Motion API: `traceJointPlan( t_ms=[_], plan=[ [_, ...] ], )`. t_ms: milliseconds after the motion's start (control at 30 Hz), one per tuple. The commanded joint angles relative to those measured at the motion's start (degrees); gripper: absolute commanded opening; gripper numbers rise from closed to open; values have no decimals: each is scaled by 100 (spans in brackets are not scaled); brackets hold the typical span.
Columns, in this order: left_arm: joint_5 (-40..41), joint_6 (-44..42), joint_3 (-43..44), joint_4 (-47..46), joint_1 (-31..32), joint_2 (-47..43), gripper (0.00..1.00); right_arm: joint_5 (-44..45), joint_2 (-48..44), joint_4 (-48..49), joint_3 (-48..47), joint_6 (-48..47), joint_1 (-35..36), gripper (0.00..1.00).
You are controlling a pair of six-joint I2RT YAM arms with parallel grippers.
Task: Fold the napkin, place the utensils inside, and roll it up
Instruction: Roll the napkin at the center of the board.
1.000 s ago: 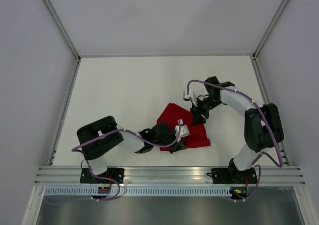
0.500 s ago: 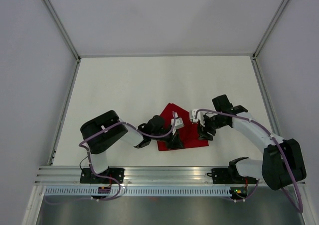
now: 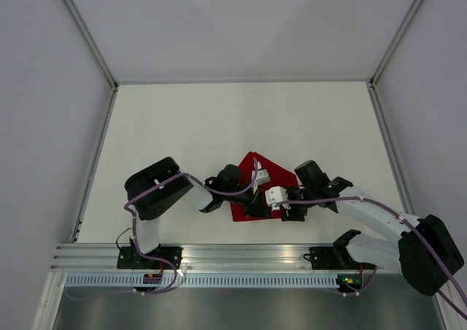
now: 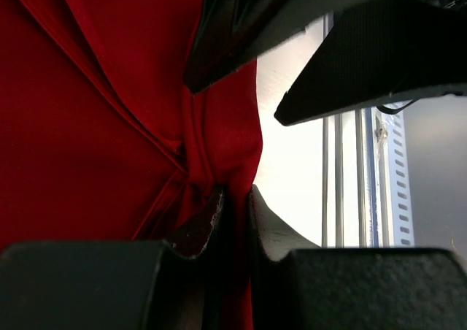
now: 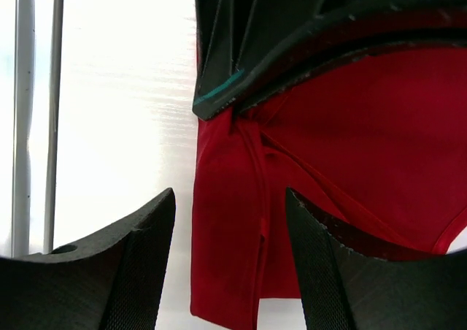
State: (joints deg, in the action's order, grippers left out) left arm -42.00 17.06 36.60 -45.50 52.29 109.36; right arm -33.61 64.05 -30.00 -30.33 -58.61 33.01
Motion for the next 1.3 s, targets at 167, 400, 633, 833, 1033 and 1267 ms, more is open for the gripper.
traceJointPlan(
  t_ms=[167, 400, 633, 833, 1033, 1267],
  plan=[
    [-71, 157, -4, 841, -79, 437, 2, 433, -217, 512, 352, 288, 521, 64],
    [-177, 70, 14, 840, -96, 402, 2, 1049, -244, 1083, 844, 385, 803, 44],
    [217, -141, -21, 894, -96, -115, 18, 1102, 72, 980, 818, 377, 821, 20],
    [824, -255, -276, 735, -96, -792, 36, 742, 590, 111, 353, 307, 821, 6],
    [2472, -616, -645, 682, -96, -1759, 41, 777, 1021, -366, -105, 525, 803, 2],
    [4434, -397, -1286, 506, -96, -2893, 44, 513, 1854, -788, -667, 403, 698, 1]
  ],
)
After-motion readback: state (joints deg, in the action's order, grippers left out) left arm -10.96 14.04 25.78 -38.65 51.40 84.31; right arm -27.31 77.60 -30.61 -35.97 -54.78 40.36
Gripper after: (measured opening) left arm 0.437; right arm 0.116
